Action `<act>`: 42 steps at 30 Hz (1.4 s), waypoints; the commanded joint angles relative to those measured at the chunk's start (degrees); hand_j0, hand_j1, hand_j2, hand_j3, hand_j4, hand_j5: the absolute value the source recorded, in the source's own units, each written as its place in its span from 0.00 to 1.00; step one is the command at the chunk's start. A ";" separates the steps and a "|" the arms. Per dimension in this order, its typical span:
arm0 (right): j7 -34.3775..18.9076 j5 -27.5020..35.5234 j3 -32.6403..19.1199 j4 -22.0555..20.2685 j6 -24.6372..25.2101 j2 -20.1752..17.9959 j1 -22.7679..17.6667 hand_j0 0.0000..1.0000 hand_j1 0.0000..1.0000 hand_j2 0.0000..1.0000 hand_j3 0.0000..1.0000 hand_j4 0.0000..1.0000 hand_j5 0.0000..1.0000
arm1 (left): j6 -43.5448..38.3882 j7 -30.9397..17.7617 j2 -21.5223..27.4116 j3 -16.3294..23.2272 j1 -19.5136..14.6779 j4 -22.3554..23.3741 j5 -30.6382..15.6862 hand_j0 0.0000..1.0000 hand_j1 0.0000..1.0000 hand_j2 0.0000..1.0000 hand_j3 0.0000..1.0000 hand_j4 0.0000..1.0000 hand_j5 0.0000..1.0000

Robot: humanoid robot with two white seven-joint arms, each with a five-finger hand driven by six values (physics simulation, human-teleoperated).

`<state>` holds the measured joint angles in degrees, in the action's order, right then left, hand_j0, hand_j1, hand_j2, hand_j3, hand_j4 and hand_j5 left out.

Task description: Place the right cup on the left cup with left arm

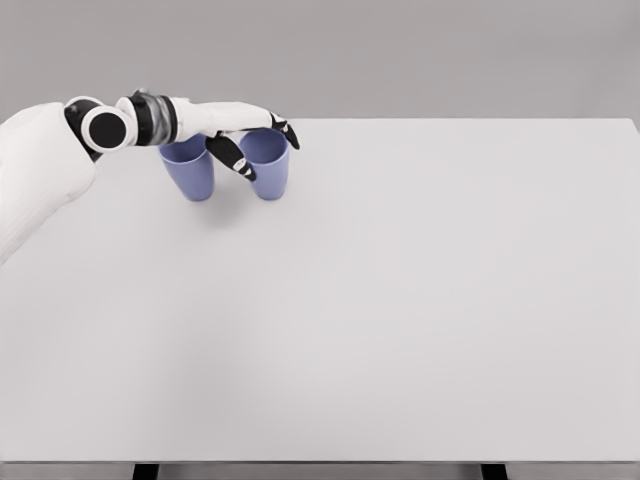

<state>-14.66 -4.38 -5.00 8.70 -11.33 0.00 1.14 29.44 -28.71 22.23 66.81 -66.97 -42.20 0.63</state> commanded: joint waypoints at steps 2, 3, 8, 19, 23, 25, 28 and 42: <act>-0.02 -0.02 -0.01 0.00 -0.01 0.00 0.00 1.00 1.00 1.00 1.00 1.00 1.00 | 1.76 -0.03 0.53 -0.19 0.00 -0.42 -0.36 0.63 0.63 0.63 0.63 0.63 0.63; -0.02 -0.02 -0.01 0.00 -0.01 0.00 0.00 1.00 1.00 1.00 1.00 1.00 1.00 | 1.76 -0.03 0.53 -0.37 0.00 -0.60 -0.54 0.61 0.61 0.61 0.61 0.61 0.61; -0.02 -0.02 -0.01 0.00 -0.01 0.00 0.00 1.00 1.00 1.00 1.00 1.00 1.00 | 4.75 -0.12 0.97 -3.18 -0.26 -5.26 -0.63 0.59 0.59 0.59 0.59 0.59 0.59; -0.02 -0.02 -0.01 0.00 -0.01 0.00 0.00 1.00 1.00 1.00 1.00 1.00 1.00 | 5.36 -0.73 12.39 -5.20 -2.37 -18.09 -4.58 0.57 0.57 0.57 0.57 0.57 0.57; -0.02 -0.02 -0.01 0.00 -0.01 0.00 0.00 1.00 1.00 1.00 1.00 1.00 1.00 | 5.36 -0.73 17.05 -5.20 -3.43 -21.69 -6.51 0.57 0.57 0.57 0.57 0.57 0.57; -0.02 -0.02 -0.01 0.00 -0.01 0.00 0.00 1.00 1.00 1.00 1.00 1.00 1.00 | 5.36 -0.73 19.69 -5.12 -4.04 -23.36 -7.30 0.57 0.57 0.57 0.57 0.57 0.57; -0.02 -0.02 -0.01 0.00 -0.01 0.00 0.00 1.00 1.00 1.00 1.00 1.00 1.00 | 5.36 -0.82 22.85 -5.03 -4.75 -24.51 -8.10 0.57 0.57 0.57 0.57 0.57 0.57; -0.02 -0.02 -0.01 0.00 -0.01 0.00 0.00 1.00 1.00 1.00 1.00 1.00 1.00 | 5.36 -3.10 26.90 -3.88 -5.01 -24.33 -8.36 0.58 0.58 0.58 0.58 0.58 0.58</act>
<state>-14.66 -4.38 -5.00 8.70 -11.33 0.00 1.14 34.99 -31.83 48.72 63.00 -71.98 -66.54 -7.33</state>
